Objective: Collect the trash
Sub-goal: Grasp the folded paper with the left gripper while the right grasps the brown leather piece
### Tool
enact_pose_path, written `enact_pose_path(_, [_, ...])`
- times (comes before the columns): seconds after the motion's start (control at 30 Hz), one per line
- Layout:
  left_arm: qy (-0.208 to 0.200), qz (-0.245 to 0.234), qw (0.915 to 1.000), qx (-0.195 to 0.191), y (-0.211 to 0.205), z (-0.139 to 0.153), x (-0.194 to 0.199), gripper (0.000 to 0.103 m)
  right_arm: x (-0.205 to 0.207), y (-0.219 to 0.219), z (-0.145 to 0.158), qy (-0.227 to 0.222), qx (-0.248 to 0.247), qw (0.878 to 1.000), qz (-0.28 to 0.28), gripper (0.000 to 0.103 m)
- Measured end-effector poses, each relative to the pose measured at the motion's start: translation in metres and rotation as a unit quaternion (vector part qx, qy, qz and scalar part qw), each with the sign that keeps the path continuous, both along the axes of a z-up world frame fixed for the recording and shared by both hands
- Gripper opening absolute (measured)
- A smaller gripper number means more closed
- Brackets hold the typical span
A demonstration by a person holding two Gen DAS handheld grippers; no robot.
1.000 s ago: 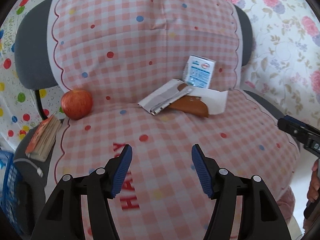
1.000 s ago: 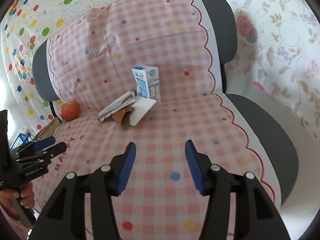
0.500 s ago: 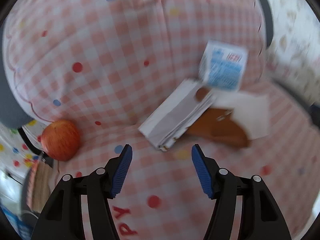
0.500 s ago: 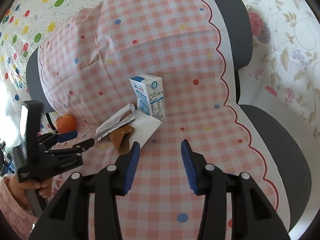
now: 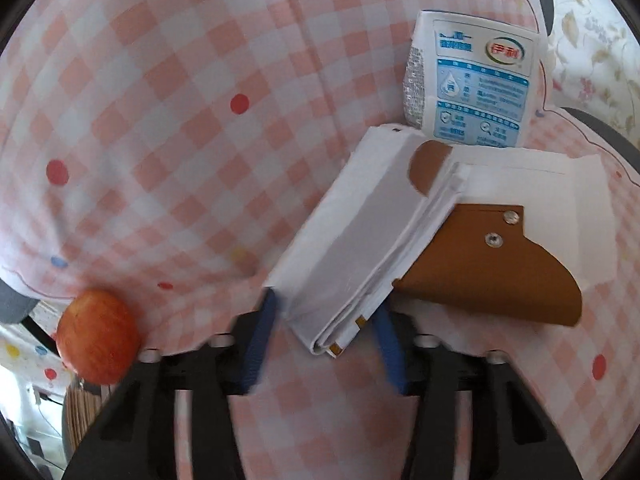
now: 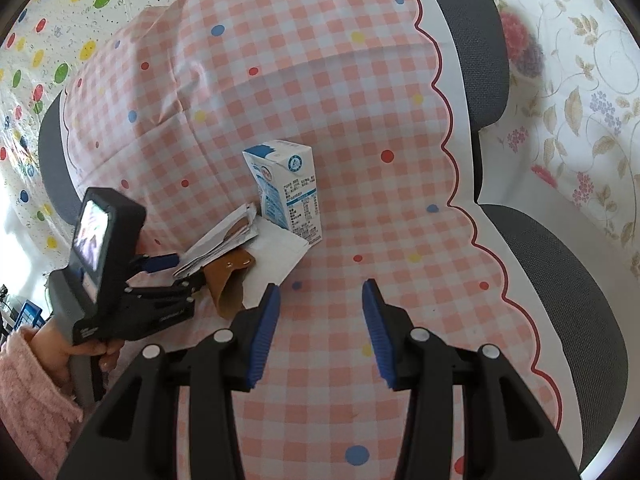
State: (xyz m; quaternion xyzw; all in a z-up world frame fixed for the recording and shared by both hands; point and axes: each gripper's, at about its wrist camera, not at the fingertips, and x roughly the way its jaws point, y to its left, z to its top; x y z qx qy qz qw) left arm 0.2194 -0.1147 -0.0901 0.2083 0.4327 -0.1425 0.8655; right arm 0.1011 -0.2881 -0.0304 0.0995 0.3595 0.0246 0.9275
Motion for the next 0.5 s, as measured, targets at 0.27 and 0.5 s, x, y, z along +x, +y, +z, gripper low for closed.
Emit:
enact_pose_path(0.27, [-0.003, 0.044, 0.9912, -0.125, 0.042, 0.045, -0.038, 0.003, -0.011, 0.005, 0.008, -0.009, -0.01, 1.0, 0.003, 0.043])
enact_pose_path(0.5, [-0.032, 0.077, 0.9831, -0.163, 0.069, 0.062, -0.095, 0.003, -0.008, 0.033, 0.003, 0.002, -0.009, 0.999, 0.036, 0.043])
